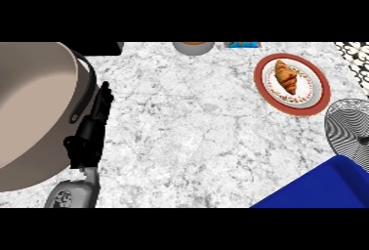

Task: Pick the pear from the tray and place it in the tiered basket

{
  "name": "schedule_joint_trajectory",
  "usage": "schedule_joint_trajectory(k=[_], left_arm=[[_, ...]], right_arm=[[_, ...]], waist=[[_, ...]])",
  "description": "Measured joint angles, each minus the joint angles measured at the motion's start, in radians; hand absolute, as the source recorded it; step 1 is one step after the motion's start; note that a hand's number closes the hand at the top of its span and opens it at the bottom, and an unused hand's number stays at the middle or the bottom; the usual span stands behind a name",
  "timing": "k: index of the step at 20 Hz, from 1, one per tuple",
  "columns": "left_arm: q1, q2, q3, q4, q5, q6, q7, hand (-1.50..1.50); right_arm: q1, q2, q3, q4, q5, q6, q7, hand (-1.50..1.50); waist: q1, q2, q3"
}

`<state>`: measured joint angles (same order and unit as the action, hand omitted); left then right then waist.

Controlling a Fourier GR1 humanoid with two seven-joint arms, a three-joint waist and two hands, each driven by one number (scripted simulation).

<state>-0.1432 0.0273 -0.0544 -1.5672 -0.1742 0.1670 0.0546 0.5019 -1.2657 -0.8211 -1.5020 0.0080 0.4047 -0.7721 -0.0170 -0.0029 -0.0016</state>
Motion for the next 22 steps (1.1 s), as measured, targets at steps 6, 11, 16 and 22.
schedule_joint_trajectory(k=[6,11,16,22], left_arm=[[-0.03,-0.001,0.006,0.04,0.003,-0.009,-0.018,0.0],[-0.021,-0.009,-0.002,0.037,0.003,-0.012,-0.027,0.0],[-0.011,-0.012,-0.02,0.011,-0.002,-0.009,-0.008,0.0],[-0.013,-0.005,-0.011,0.023,0.005,-0.019,-0.021,0.0]], right_arm=[[-0.166,-0.027,0.105,0.02,0.019,-0.001,0.105,1.5],[-0.309,-0.037,0.227,0.119,0.106,-0.046,0.08,1.5],[-0.442,-0.016,0.36,0.198,0.166,-0.062,0.106,-1.5],[-0.569,0.033,0.462,0.317,0.101,0.072,0.19,-1.5]], waist=[[0.023,0.005,0.001],[0.033,0.006,0.002],[0.042,0.008,0.002],[0.05,0.01,0.002]])
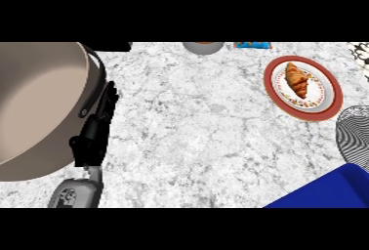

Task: Pick the pear from the tray and place it in the tiered basket

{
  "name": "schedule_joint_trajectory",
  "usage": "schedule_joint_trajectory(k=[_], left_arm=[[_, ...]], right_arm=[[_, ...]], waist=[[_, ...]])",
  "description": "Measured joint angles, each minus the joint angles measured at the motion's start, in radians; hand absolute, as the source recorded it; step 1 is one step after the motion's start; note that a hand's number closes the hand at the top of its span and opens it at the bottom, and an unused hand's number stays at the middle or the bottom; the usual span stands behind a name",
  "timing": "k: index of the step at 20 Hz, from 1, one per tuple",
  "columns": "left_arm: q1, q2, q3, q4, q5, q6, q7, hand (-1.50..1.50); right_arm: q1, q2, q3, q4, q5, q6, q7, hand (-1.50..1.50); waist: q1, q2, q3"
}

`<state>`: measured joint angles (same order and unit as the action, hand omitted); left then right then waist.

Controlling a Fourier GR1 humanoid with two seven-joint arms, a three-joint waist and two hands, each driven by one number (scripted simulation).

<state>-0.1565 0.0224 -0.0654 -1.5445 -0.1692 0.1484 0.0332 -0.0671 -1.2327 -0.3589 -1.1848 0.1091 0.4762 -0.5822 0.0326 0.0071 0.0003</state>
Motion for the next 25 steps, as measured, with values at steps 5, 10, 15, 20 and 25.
schedule_joint_trajectory(k=[5,10,15,20,25], left_arm=[[-0.008,-0.011,-0.016,-0.019,-0.014,0.009,0.029,0.0],[-0.008,-0.013,-0.015,-0.006,-0.015,0.012,0.015,0.0],[-0.024,-0.01,-0.008,0.002,-0.005,0.003,0.014,0.0],[-0.02,-0.008,-0.006,-0.001,-0.002,0.0,0.011,0.0],[-0.009,-0.011,0.002,-0.002,-0.001,0.011,0.003,0.0]], right_arm=[[-0.113,0.031,0.018,0.122,-0.078,0.083,0.046,-1.5],[-0.226,0.019,-0.04,0.292,-0.191,0.158,0.155,-1.5],[-0.289,-0.047,-0.088,0.533,-0.222,0.211,0.196,-1.5],[-0.298,-0.092,-0.13,0.706,-0.256,0.262,0.217,-1.5],[-0.278,-0.105,-0.149,0.78,-0.268,0.277,0.208,-1.5]], waist=[[-0.002,-0.001,0.0],[-0.005,-0.001,0.0],[0.002,0.005,0.002],[0.0,0.007,0.007],[-0.01,0.007,0.013]])
